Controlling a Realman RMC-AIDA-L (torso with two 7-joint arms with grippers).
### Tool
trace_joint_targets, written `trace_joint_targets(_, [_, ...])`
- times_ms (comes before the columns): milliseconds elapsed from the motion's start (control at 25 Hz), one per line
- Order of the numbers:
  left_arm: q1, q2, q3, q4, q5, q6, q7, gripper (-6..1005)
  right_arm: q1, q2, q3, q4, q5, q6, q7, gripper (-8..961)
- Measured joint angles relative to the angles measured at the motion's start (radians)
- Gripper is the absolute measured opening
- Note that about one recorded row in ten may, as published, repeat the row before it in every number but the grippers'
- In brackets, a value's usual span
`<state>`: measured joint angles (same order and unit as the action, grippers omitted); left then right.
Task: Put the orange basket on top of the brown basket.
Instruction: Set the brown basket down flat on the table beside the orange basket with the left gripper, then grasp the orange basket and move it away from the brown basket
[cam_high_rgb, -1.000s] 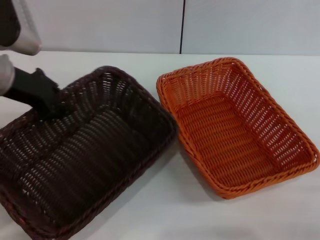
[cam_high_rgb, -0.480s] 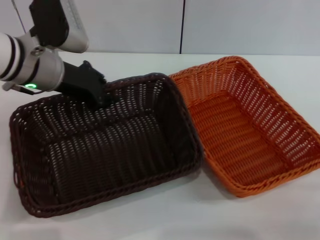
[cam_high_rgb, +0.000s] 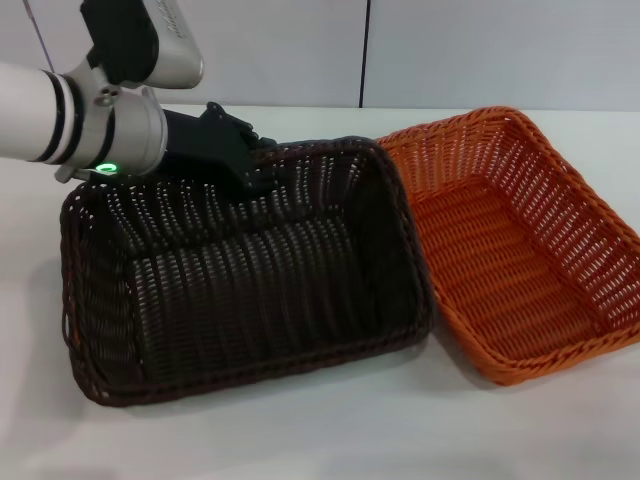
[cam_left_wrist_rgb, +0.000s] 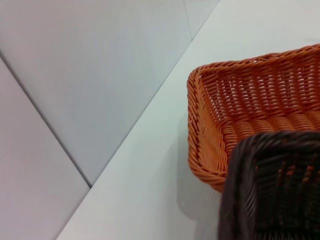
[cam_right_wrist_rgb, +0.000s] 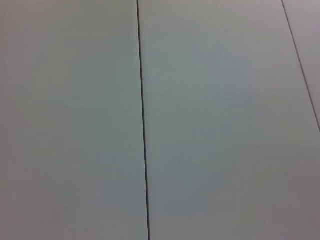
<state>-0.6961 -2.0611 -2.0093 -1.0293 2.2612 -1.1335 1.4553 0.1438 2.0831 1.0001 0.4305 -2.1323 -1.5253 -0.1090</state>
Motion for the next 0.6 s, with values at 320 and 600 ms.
trace_joint_targets(320, [0.026,-0.006,0.085,-0.043,-0.071,0.139,0.0,515,0.0,0.0,-0.001,-0.008,0.0,0.003,0.0,823])
trace_joint_targets(600, [0.251,-0.003,0.448,-0.315,-0.229,0.77,0.011,697,-0.007,0.002,-0.002,-0.009,-0.002,0.004,0.0,824])
